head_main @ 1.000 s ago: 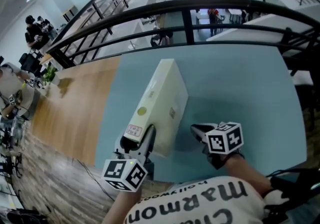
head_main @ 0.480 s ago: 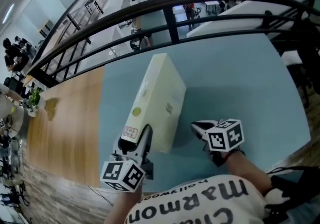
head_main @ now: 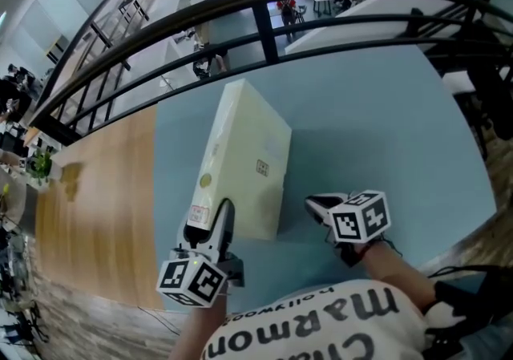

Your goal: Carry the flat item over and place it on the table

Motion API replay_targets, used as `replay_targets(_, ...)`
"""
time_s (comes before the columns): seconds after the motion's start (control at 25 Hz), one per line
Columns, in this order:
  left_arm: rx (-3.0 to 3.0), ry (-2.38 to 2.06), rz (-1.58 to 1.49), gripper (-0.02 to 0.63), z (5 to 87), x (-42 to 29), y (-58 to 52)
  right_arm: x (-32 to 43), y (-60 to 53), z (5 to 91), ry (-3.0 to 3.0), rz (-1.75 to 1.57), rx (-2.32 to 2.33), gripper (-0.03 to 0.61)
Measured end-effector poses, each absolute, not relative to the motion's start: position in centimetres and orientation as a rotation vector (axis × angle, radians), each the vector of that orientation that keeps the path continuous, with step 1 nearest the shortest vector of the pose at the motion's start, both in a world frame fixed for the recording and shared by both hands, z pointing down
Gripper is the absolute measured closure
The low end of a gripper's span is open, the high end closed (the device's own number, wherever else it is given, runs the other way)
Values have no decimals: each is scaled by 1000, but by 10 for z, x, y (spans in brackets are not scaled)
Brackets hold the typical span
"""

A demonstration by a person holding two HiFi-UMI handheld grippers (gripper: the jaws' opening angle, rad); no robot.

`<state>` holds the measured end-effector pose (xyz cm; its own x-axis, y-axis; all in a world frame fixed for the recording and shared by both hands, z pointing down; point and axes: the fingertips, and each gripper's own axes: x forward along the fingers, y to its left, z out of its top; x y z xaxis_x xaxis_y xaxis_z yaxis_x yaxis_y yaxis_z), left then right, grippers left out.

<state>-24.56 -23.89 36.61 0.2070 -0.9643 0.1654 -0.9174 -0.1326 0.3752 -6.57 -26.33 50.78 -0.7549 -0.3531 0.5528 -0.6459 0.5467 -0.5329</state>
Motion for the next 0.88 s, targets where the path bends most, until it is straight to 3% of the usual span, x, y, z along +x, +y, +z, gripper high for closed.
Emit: replay_targets(0.88, 1623, -1682, -503, 281, 449, -328, -219, -94, -244, 515, -2321, 962, 780, 541)
